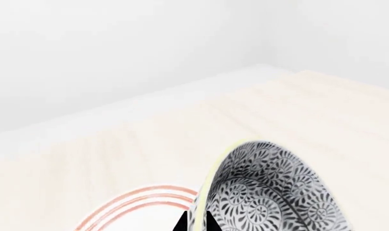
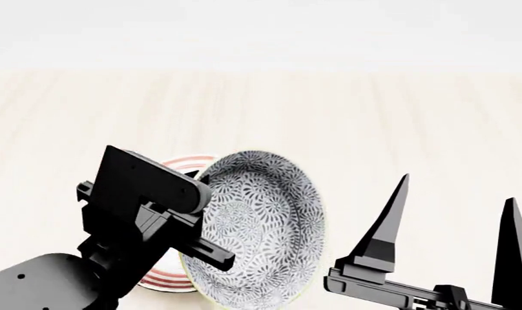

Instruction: Put the bowl on the plate.

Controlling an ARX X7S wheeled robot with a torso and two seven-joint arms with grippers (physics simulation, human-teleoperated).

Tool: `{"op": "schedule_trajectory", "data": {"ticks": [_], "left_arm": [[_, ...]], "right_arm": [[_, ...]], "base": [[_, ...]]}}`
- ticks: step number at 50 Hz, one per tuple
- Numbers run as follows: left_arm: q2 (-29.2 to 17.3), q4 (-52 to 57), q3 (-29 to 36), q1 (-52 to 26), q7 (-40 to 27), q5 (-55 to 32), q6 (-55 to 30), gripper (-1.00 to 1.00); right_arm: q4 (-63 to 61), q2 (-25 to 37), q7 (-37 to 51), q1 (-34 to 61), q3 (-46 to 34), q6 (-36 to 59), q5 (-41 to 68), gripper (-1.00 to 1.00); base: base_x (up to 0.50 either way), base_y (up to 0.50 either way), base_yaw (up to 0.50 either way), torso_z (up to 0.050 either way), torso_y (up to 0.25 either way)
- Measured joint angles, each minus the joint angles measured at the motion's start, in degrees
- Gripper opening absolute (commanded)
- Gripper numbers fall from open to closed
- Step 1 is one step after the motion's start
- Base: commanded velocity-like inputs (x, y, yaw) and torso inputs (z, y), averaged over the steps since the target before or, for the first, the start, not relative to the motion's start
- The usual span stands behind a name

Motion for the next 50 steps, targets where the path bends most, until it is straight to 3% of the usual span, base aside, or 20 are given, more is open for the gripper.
{"op": "schedule_trajectory", "data": {"ticks": [16,32,50], "left_arm": [[1.78,-13.02,-2.52,-7.39,1.80,3.81,6.43,-1.00],[7.76,-35.60,-4.33,-15.89,2.82,5.04,8.82,-1.00],[12.92,-52.71,-5.51,-21.40,3.79,3.55,11.70,-1.00]], "right_arm": [[0.13,0.39,0.33,-0.21,-0.55,-0.29,0.33,1.00],[0.55,0.77,0.61,-0.26,-0.96,-0.70,0.71,1.00],[1.21,1.15,0.83,-0.44,-1.49,-1.38,0.95,1.00]], "base": [[0.00,0.00,0.00,0.000,0.001],[0.00,0.00,0.00,0.000,0.000],[0.00,0.00,0.00,0.000,0.001]]}}
